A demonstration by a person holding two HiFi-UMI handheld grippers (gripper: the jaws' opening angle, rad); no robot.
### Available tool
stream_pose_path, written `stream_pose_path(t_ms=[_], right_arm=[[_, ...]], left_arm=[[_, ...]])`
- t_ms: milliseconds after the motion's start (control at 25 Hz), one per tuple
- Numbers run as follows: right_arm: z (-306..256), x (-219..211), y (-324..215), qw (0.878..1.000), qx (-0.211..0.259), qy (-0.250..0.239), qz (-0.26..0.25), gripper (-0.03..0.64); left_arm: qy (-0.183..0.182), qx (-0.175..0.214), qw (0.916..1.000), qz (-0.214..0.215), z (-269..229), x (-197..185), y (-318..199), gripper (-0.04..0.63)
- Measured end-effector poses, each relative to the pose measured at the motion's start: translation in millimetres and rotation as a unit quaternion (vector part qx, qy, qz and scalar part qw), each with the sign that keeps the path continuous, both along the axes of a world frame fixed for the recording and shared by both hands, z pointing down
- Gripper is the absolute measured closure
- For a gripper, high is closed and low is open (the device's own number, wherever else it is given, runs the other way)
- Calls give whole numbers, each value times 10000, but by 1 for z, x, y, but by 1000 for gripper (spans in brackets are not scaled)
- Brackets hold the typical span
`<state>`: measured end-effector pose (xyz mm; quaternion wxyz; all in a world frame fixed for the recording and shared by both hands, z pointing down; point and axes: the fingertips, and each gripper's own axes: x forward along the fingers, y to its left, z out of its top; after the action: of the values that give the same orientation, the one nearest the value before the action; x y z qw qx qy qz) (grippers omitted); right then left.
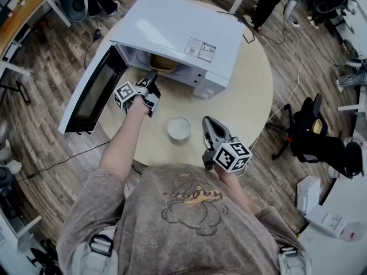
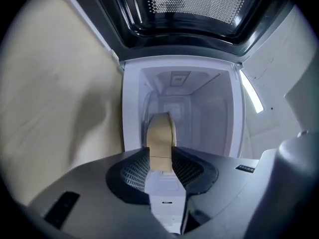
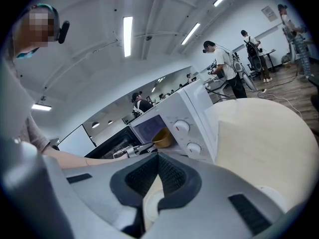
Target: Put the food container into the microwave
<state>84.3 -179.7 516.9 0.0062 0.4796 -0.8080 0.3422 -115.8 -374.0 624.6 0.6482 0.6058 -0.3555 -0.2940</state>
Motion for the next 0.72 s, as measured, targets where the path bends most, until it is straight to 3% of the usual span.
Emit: stream_pose_path(t_ms=[720], right_arm=[[4,5,0,9999,-91,14,86,617]], left_arm=[[-33,-41,10000,-9,3,2,-17,454]])
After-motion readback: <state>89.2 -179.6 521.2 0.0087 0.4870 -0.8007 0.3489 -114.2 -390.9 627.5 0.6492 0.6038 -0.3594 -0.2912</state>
